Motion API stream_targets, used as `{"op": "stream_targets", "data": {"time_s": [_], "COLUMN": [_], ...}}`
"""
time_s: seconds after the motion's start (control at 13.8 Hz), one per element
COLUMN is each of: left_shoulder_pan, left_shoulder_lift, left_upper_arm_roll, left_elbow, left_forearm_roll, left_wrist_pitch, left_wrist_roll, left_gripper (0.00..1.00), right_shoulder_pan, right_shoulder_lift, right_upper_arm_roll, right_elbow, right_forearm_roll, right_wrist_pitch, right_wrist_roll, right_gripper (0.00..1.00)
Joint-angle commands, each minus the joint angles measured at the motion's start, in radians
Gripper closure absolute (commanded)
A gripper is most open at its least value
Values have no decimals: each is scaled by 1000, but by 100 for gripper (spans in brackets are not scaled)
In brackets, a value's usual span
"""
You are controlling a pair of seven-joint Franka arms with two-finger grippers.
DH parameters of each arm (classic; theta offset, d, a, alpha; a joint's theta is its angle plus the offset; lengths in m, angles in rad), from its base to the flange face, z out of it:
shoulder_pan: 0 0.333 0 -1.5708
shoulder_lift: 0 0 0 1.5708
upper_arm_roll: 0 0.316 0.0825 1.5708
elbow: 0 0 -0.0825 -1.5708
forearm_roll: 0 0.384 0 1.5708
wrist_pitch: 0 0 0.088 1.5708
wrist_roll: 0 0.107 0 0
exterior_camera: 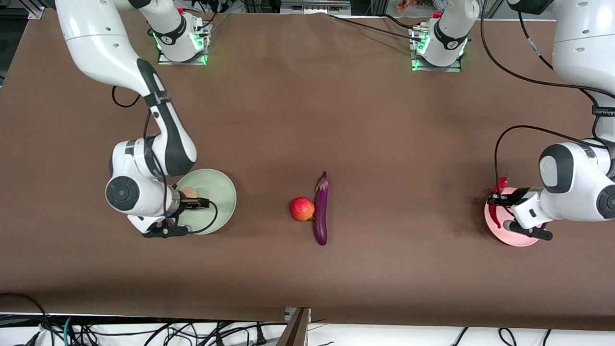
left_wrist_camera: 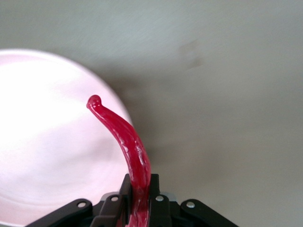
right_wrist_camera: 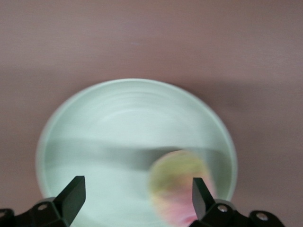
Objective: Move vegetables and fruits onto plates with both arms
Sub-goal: 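Open the right gripper over the green plate while the left lowers the chili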
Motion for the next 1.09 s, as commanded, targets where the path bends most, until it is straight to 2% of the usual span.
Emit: {"op": "stream_targets", "data": {"time_s": [0.0,0.22,0.51,1.01], "left_shoulder_pan": [59,98,139,129], "left_shoulder_lift": [-30,-19,24,79], "left_upper_arm_roll": [-14,-11,-12,-12], "left_elbow": [-83,-80,-68,-40], "left_forearm_roll": [13,14,56,54], "left_wrist_pitch": [57,59,119,159], "left_wrist_roll": [94,143,191,196], "left_gripper": [100,100,100,100], "right_shoulder_pan": [105,231,317,368], "right_shoulder_lift": [-6,26,60,117], "right_upper_arm_roll": [-2,-2,-2,13], "right_elbow": [45,68,68,70], "right_forearm_roll": [-2,-2,1,3], "right_wrist_pitch": [-16,45,220,424], "right_wrist_roll": [205,485,677,804], "right_gripper": [1,1,1,1]}}
